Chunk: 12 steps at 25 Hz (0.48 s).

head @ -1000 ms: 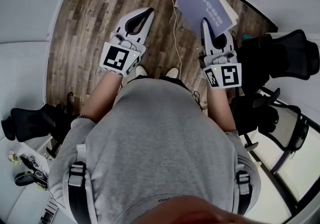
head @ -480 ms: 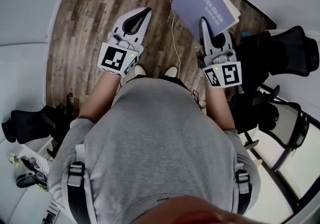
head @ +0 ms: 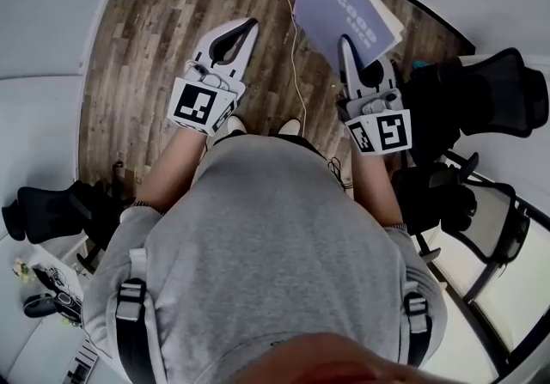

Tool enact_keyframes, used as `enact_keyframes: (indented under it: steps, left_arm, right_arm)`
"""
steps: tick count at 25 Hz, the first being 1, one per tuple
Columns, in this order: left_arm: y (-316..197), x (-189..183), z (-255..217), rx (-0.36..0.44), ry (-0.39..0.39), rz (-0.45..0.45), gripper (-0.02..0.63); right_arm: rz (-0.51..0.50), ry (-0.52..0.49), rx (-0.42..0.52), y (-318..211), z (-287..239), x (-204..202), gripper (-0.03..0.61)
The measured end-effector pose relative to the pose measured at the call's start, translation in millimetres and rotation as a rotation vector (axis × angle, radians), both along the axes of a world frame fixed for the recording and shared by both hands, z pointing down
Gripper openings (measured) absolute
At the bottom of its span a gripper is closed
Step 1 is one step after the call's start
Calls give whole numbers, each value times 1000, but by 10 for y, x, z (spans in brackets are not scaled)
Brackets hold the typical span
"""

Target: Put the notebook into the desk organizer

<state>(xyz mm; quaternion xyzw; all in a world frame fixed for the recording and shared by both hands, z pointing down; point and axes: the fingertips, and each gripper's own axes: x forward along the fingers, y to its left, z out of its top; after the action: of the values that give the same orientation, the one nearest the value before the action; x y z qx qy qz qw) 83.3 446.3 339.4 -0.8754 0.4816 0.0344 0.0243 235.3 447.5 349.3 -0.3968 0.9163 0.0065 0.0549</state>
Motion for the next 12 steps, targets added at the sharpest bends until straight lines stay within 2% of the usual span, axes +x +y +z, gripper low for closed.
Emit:
enact_keyframes:
  steps: [7,12]
  left_arm:
    - [-131,261,-11,6,-11,-49,23]
    - [-309,249,78,-6,-12,-69,23]
  right_arm:
    - [-47,-6,6,-210,18,279,38]
    - [-63,-6,-11,-462,95,284,38]
